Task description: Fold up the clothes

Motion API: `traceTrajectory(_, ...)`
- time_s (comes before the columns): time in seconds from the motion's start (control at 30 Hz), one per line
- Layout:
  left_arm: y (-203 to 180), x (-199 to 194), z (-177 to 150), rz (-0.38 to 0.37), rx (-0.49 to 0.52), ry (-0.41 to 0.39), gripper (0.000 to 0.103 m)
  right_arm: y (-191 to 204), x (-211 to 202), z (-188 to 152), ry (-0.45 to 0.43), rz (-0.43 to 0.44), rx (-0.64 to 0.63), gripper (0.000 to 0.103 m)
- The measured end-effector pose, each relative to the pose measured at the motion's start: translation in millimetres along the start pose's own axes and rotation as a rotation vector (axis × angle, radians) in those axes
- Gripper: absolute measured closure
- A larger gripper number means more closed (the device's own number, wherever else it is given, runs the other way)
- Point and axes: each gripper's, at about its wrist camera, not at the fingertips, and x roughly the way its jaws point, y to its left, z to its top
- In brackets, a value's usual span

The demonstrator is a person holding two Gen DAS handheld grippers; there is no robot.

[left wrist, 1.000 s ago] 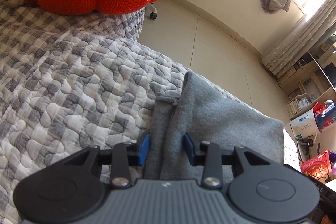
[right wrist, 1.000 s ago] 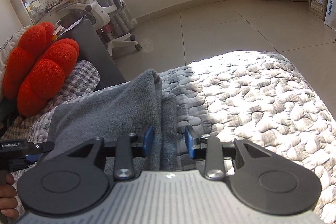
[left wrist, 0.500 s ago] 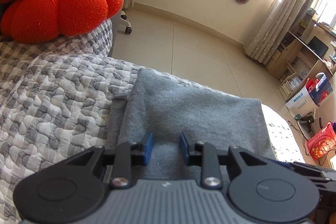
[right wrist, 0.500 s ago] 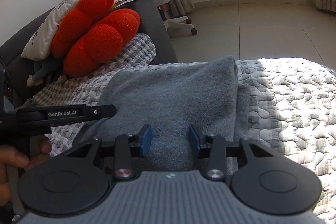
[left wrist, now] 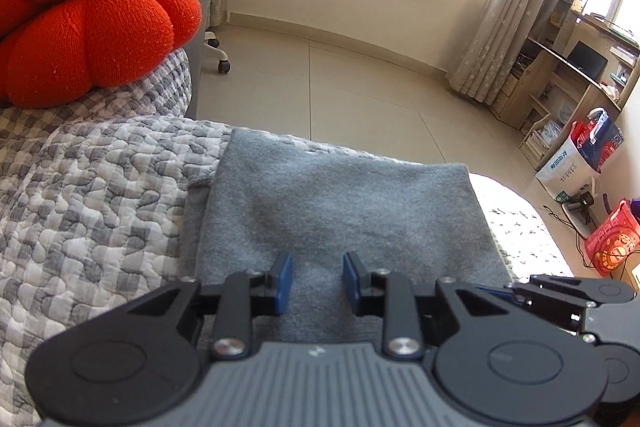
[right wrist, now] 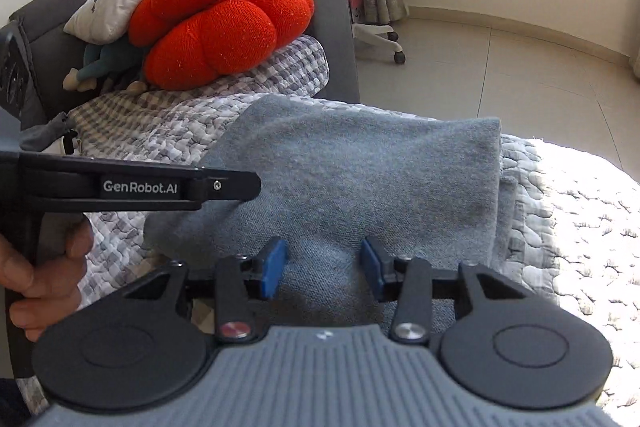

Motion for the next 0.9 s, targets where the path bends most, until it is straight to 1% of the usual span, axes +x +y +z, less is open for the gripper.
traceTrajectory(0.07, -7, 4, -8, 0.027, 0.044, -0.008, 0.074, 3, 0, 0, -0.002, -0.007, -0.041, 0.056)
traceTrajectory(0.13, -11, 2, -7, 0.042, 0.071, -0.013, 0.074, 0, -4, 4, 0.000, -0.004, -0.019, 0.056)
traceTrajectory(0.2, -11, -7, -1, 0.033, 0.056, -0.022, 0.074, -3, -10, 8, -0.001, 0.000, 0.011, 0.056)
traceTrajectory(0.27, -12, -15, 1, 0.009, 0.056, -0.036, 0.073, -6, -14, 7, 0.003, -0.010, 0.009, 0.056)
traceTrajectory(0.33, -13, -12, -4, 0.002, 0.067, -0.008, 0.072, -10, -17, 4, 0.008, -0.015, 0.005, 0.056)
traceTrajectory(0.37, -14, -8, -9, 0.004, 0.081, 0.003, 0.070, -12, -15, 1, 0.011, -0.009, 0.000, 0.056)
traceTrajectory(0.47, -21, -2, -21, 0.025, 0.172, -0.027, 0.067, -18, -13, -7, 0.020, 0.006, -0.007, 0.054)
traceTrajectory(0.5, -20, -2, -20, 0.023, 0.179, -0.029, 0.067, -20, -14, -6, 0.020, 0.005, 0.006, 0.054)
traceTrajectory(0.7, 9, -5, -1, -0.040, 0.008, 0.030, 0.064, -39, -24, -8, 0.016, -0.020, 0.103, 0.054)
traceTrajectory(0.8, 28, -9, 5, -0.022, -0.065, 0.048, 0.065, -52, -29, -12, 0.023, -0.049, 0.155, 0.054)
traceTrajectory(0.87, 45, -11, 9, -0.032, -0.124, 0.073, 0.066, -61, -30, -17, 0.051, -0.089, 0.185, 0.046)
traceTrajectory(0.9, 54, -13, 11, -0.048, -0.156, 0.085, 0.066, -66, -31, -20, 0.060, -0.099, 0.206, 0.039)
